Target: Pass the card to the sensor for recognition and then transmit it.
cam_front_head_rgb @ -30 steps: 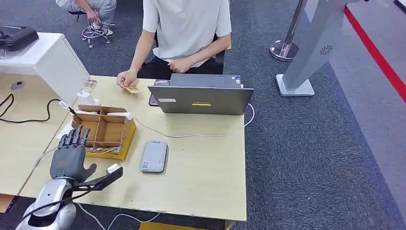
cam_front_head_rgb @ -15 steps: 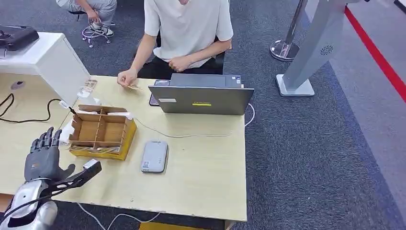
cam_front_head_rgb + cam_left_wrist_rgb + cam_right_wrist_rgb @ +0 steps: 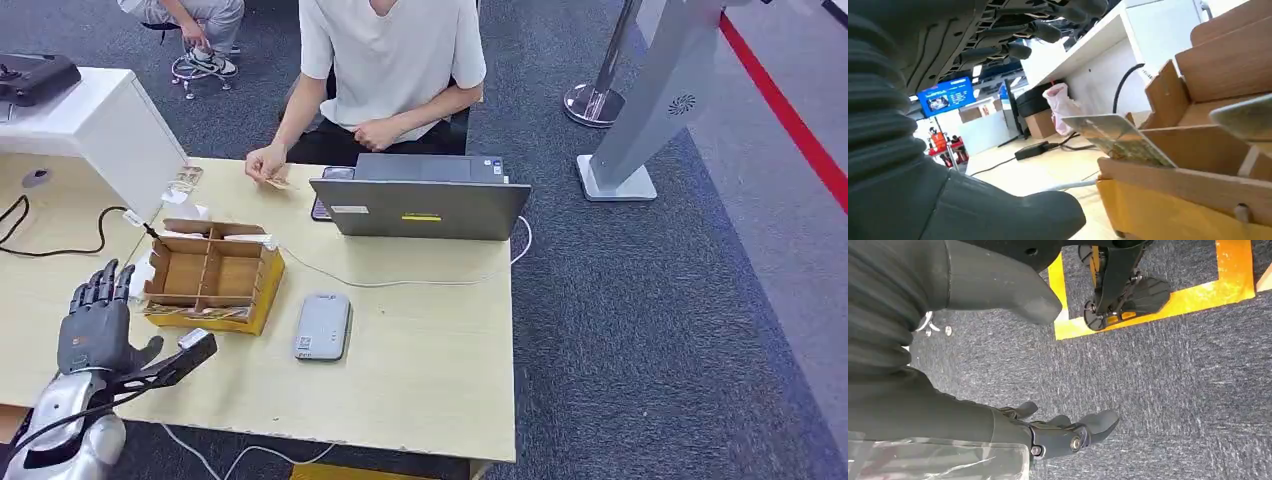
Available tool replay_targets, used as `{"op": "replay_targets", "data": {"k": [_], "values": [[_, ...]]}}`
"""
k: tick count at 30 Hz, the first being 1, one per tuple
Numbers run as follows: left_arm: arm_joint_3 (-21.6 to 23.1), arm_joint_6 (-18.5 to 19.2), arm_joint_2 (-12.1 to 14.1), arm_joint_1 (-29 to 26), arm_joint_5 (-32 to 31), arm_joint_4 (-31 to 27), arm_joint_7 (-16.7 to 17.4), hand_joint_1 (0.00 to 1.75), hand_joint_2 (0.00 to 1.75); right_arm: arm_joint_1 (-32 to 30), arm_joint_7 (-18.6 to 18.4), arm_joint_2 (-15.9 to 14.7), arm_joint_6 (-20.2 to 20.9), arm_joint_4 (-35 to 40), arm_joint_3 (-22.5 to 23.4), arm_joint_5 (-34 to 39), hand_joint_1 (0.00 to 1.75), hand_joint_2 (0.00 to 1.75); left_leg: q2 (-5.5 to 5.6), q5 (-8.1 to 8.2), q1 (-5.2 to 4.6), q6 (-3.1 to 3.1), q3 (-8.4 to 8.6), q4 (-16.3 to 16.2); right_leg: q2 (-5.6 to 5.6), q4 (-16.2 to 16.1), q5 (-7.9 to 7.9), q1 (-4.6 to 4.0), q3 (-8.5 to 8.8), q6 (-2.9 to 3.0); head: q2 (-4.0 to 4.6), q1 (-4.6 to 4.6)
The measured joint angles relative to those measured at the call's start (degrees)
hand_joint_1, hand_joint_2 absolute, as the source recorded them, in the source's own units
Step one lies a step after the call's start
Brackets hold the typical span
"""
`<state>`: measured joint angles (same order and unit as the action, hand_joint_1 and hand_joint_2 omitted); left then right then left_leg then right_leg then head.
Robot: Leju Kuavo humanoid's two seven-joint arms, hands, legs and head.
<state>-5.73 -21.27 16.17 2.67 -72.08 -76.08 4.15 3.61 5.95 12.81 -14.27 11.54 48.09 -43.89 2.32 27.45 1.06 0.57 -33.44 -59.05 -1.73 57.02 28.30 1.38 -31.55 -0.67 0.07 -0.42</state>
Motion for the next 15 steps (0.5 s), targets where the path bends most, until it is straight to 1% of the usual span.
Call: {"op": "replay_targets", "data": {"k": [6, 15], "values": [[0.0, -0.3, -0.7, 0.7, -0.2, 0.1, -0.2, 0.00, 1.75, 0.0, 0.0, 0.0, 0.0, 0.0, 0.0, -0.1, 0.00, 1.75, 0.00, 0.00, 0.00, 0.00, 0.00, 0.0, -0.01, 0.0, 0.00, 0.00, -0.01, 0.00, 0.00, 0.00], [1.6, -0.3, -1.7, 1.8, -0.7, 0.3, -0.3, 0.00, 1.75, 0.0, 0.0, 0.0, 0.2, 0.0, 0.0, -0.3, 0.00, 1.75, -0.02, 0.00, 0.00, 0.00, 0.00, 0.0, -0.02, 0.0, -0.01, 0.00, -0.01, 0.01, 0.00, 0.00]]}}
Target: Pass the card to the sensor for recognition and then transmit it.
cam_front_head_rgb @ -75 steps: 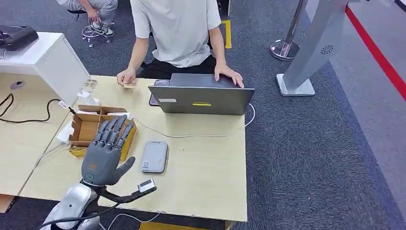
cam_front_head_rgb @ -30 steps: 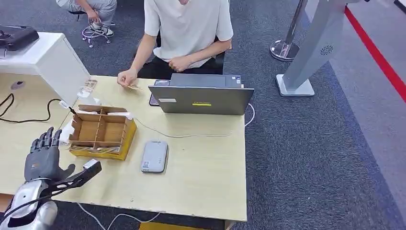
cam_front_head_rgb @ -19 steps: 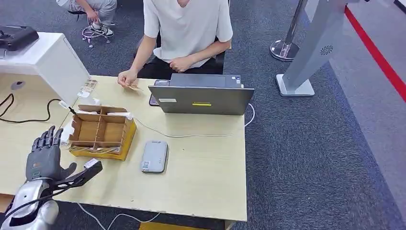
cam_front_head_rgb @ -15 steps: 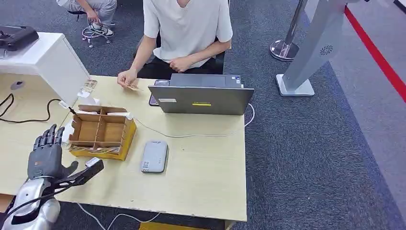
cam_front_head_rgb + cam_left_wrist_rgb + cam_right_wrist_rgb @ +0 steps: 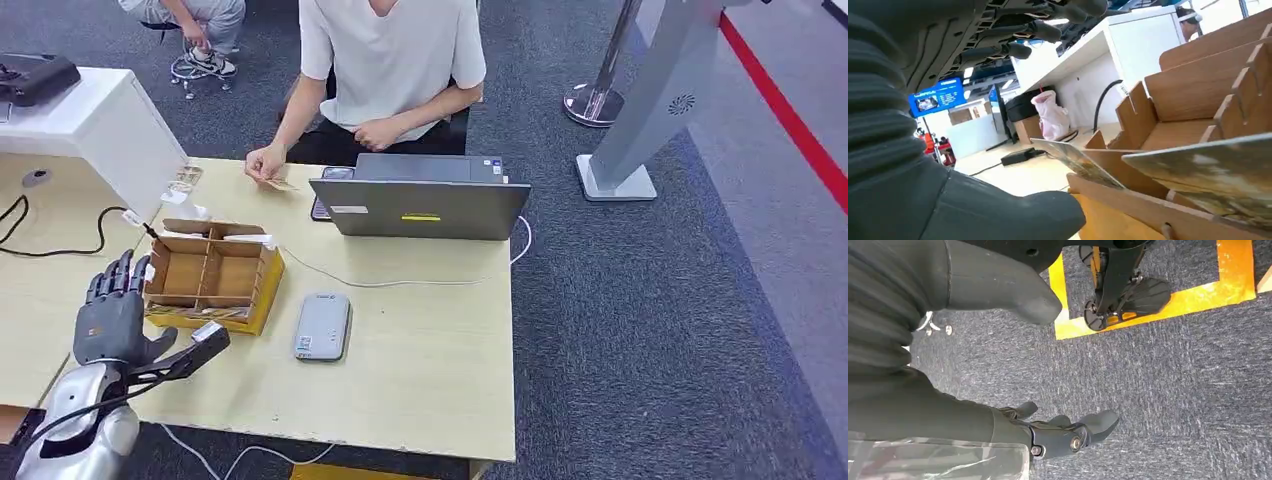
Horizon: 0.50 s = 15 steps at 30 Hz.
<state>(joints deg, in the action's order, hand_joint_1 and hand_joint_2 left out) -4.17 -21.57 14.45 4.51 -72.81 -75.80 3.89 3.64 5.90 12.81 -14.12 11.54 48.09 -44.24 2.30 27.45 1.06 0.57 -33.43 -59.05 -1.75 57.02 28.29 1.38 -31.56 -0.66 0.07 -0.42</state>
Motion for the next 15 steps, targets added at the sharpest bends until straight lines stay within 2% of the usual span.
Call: {"op": "replay_targets", "data": {"k": [15], "values": [[2.8, 0.6, -1.3, 0.7, 0.0, 1.7, 0.1, 0.00, 1.75, 0.0, 0.0, 0.0, 0.3, 0.0, 0.0, -0.2, 0.00, 1.75, 0.00, 0.00, 0.00, 0.00, 0.00, 0.0, 0.00, 0.0, 0.00, 0.00, 0.00, 0.00, 0.00, -0.02]]}}
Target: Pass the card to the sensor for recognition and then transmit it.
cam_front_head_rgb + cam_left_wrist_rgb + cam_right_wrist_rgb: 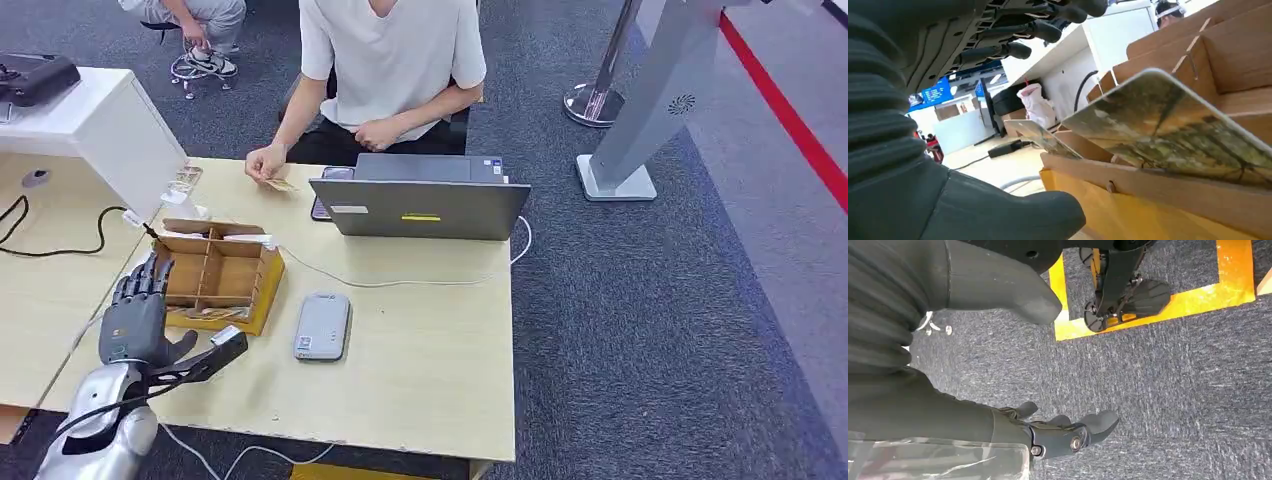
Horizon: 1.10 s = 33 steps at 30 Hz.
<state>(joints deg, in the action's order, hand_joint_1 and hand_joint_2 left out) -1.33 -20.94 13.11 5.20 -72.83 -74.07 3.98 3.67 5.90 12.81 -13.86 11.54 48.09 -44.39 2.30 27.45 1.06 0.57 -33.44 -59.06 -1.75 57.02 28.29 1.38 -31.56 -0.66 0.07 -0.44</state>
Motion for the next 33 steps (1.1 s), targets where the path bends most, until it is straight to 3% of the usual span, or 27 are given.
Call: {"op": "replay_targets", "data": {"k": [33], "values": [[3.1, -1.1, -1.1, 1.1, -0.1, 2.6, -1.1, 0.00, 1.75, 0.1, 0.3, 0.0, 0.9, 0.0, 0.0, 0.0, 0.00, 1.75, 0.00, 0.00, 0.00, 0.00, 0.00, 0.0, 0.00, 0.0, 0.00, 0.00, 0.00, 0.00, 0.00, 0.02]]}}
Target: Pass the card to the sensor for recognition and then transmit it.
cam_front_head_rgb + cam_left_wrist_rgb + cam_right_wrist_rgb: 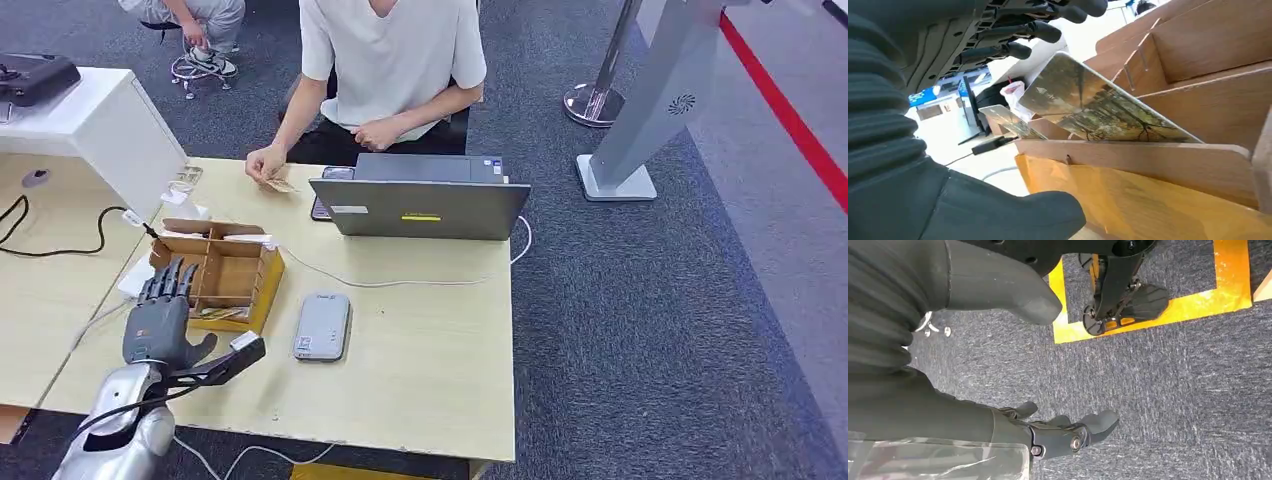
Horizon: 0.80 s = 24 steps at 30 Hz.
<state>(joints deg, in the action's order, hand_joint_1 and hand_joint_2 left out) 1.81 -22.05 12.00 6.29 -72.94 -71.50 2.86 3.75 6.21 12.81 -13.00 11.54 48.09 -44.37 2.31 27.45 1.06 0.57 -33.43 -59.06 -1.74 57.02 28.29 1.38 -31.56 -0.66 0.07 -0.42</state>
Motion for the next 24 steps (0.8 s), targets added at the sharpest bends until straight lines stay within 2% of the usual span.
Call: {"op": "replay_targets", "data": {"k": [3, 4, 10, 24], "values": [[0.1, 0.0, 0.0, 0.1, 0.0, 0.2, 0.0, 0.00, 1.75, 0.0, 0.1, 0.0, 0.1, 0.0, 0.0, 0.0, 0.00, 1.75, 0.00, 0.00, 0.00, 0.00, 0.00, 0.0, 0.00, 0.0, 0.00, 0.00, 0.00, 0.00, 0.00, -0.02], [0.2, -0.1, 0.0, 0.1, 0.0, 0.2, 0.0, 1.75, 1.75, 0.0, 0.1, 0.0, 0.1, 0.0, 0.0, 0.0, 0.00, 1.75, 0.00, 0.00, 0.00, 0.00, 0.00, 0.0, 0.00, 0.0, 0.00, 0.00, 0.00, 0.00, 0.00, 0.00], [0.3, -1.6, 0.0, 0.1, 0.6, 0.7, -0.7, 1.75, 1.75, 0.0, 0.4, 0.0, 0.2, 0.0, 0.0, -0.1, 0.00, 1.75, 0.00, 0.00, 0.00, 0.00, 0.00, 0.0, 0.00, 0.0, 0.00, 0.00, 0.01, 0.00, 0.00, -0.02], [0.6, -2.0, 0.0, 0.2, 1.1, 0.8, -1.4, 1.75, 1.75, 0.0, 0.5, 0.0, 0.1, 0.0, 0.0, -0.5, 0.00, 1.75, 0.00, 0.00, 0.00, 0.00, 0.00, 0.0, 0.00, 0.0, 0.00, 0.00, 0.01, 0.00, 0.00, 0.00]]}}
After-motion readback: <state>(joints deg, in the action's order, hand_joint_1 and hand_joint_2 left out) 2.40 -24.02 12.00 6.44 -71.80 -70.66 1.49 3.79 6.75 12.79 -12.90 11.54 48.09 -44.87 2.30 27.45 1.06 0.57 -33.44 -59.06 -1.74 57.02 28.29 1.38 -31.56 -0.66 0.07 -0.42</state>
